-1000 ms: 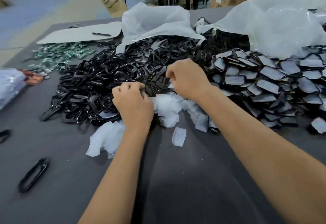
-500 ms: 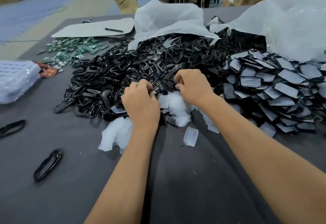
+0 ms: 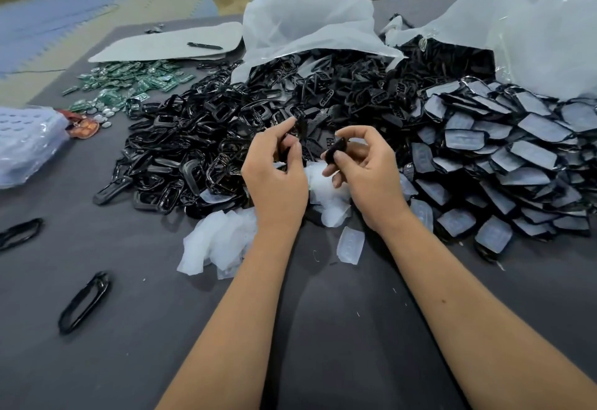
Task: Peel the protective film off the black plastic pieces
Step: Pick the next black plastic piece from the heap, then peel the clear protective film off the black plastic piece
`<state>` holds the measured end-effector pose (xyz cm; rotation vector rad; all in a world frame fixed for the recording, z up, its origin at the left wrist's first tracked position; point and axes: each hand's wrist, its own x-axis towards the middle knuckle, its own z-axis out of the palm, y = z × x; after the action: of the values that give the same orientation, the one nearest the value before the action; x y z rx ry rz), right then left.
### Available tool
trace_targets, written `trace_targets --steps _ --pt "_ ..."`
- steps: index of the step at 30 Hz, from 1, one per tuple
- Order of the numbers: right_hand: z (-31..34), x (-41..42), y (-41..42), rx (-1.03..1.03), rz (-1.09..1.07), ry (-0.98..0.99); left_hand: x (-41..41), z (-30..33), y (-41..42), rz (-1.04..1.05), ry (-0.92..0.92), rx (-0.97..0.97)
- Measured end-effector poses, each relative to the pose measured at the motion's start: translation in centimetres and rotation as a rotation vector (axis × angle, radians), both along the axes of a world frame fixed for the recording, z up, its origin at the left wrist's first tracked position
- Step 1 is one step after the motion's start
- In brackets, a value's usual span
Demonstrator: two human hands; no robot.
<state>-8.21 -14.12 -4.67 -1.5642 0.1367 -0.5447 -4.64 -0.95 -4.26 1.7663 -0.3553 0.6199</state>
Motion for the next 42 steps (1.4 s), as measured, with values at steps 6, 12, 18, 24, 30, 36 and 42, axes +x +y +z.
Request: trace_targets --steps 6,12,18,24,30,36,42 --pt "-0.16 0.06 0.02 0.063 0.011 0.013 0.21 -0.43 -0.22 -0.049 0.105 0.026" --pt "-0.18 0.05 0.28 0.066 0.013 0.013 0.46 -0.58 -0.29 -0.073 0.205 -0.089" --pt "-0.48 0.21 0.28 0.070 -0.021 0.005 0.48 -0.60 -0.22 -0.085 0.293 -0.120" --pt "-0.81 0.37 0.13 0.047 -0.061 -0.002 0.32 -0.49 -0.22 -0.099 0.335 -0.137" --pt "-0.69 0.22 -0.17 0.017 -0.066 -0.048 0.41 -0.62 -0.19 -0.145 0.387 -0.129" --pt "-0.72 -0.04 0.30 -0.113 -0.169 -0.090 0.63 -1.11 -0.12 -0.094 0.353 -0.086" --pt "-0.66 -0.02 0.45 -0.193 -0.231 -0.074 0.43 -0.99 -0.06 -0.151 0.352 -0.123"
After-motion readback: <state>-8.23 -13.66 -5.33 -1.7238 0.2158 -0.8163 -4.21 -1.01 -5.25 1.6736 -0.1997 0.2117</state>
